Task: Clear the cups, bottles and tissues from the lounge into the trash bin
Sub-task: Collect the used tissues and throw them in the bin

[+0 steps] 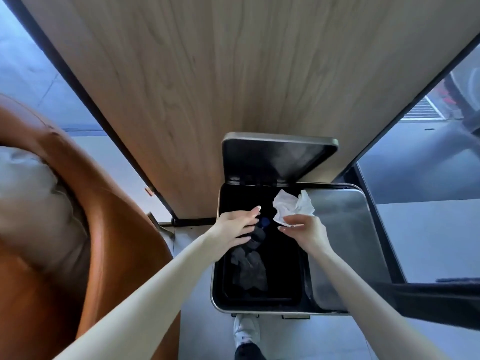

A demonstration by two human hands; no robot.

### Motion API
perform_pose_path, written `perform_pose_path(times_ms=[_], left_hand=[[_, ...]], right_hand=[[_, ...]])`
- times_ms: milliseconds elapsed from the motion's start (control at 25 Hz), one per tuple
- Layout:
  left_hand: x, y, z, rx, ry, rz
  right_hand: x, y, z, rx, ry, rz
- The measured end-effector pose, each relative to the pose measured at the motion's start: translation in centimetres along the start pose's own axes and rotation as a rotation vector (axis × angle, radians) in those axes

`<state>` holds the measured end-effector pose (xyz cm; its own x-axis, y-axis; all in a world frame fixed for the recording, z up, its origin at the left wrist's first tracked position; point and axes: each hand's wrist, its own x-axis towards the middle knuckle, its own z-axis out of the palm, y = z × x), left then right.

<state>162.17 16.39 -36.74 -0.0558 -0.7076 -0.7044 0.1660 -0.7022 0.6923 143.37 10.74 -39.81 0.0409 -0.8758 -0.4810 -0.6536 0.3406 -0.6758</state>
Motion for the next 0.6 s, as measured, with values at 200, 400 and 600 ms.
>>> perform_pose_path(times_ms=[200,400,600], left_hand=[[3.3,-1.8,-0.2,-0.061,0.013,-0.014],[3.7,-2.1,-0.8,-0.078,0.034,-0.040],[2.1,-0.1,-1.3,-0.057,0.057,-0.006]], right_hand=[[2.8,2.4,3.0,-0.390,0.187,-0.191],[2.7,1.8,3.8,-0.424,0.207,-0.249],[-0.2,-0.9,4.4,-0.248,-0.071,-0.322]])
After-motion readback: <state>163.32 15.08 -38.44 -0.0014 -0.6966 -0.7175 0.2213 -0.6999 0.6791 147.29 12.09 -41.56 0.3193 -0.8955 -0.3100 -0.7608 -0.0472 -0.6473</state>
